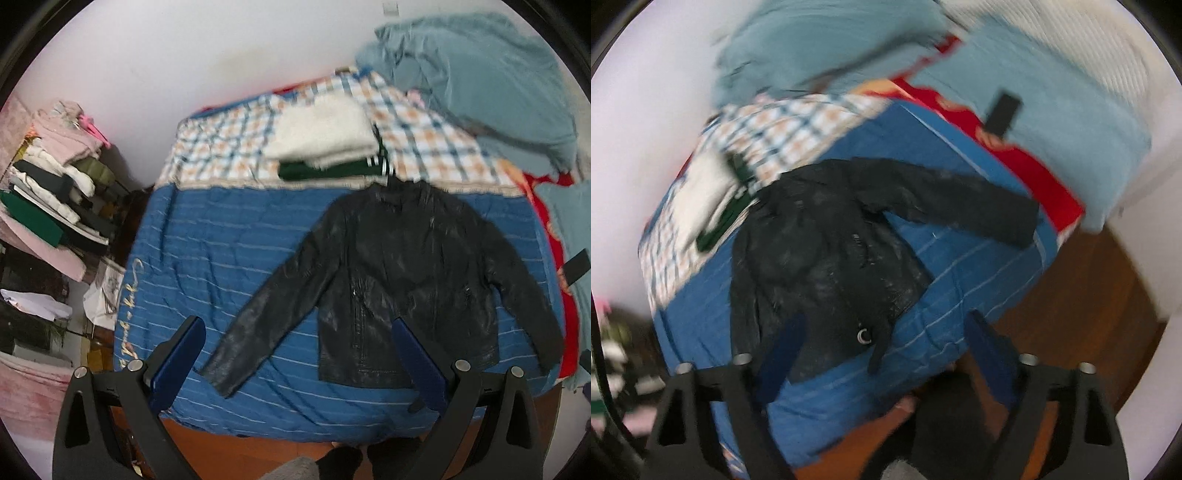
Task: Fold large clothes
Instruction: 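Grasp the jacket sleeve cuff with the right gripper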
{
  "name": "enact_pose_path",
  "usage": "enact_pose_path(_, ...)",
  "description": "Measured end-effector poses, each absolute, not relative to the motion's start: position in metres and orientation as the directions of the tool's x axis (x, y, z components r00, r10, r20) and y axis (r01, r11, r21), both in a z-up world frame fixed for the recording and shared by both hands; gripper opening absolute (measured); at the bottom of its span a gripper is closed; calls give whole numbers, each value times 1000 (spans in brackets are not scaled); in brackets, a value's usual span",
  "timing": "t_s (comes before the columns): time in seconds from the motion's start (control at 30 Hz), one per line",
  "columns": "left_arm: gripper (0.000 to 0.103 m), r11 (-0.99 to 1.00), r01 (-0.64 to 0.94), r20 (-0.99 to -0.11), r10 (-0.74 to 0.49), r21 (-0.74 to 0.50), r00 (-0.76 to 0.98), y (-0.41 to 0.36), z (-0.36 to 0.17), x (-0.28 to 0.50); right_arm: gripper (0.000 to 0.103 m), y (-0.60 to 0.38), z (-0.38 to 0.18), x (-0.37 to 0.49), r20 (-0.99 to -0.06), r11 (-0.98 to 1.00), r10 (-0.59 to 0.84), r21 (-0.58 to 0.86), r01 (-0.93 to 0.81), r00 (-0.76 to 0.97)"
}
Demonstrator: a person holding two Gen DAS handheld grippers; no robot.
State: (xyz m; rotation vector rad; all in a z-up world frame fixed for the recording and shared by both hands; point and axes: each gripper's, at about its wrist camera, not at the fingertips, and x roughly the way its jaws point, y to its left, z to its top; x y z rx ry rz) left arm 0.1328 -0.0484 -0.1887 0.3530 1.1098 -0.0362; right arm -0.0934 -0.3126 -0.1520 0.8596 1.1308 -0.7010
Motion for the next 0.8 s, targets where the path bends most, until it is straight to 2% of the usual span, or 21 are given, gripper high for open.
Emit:
enact_pose_path(0.3,103,921,191,-902,261,339,343,-117,-317,176,82,-440,-335,-145,-941,112,16,339,934,339)
enact_pose_path(0.43,103,912,220,-914,275,346,297,-150,-374,191,82,-489,-419,-172,-901,-114,18,428,896,433)
enact_pose_path(0.57,103,895,250,-907,288,369,308,-184,-420,204,82,-514,-496,-198,-874,-334,26,449,829,485)
enact_pose_path(0.7,103,888,260,-903,296,380,311,-206,-453,217,82,-532,-537,-193,-855,-381,34,468,798,517)
enact_pose_path(0.77,103,889,261,-907,297,376,298,-213,-467,221,71,-543,-541,-186,-870,-373,-5,459,806,493)
enact_pose_path(0.8,103,890,263,-910,293,372,294,-216,-473,223,55,-549,-540,-183,-880,-378,-34,450,809,474)
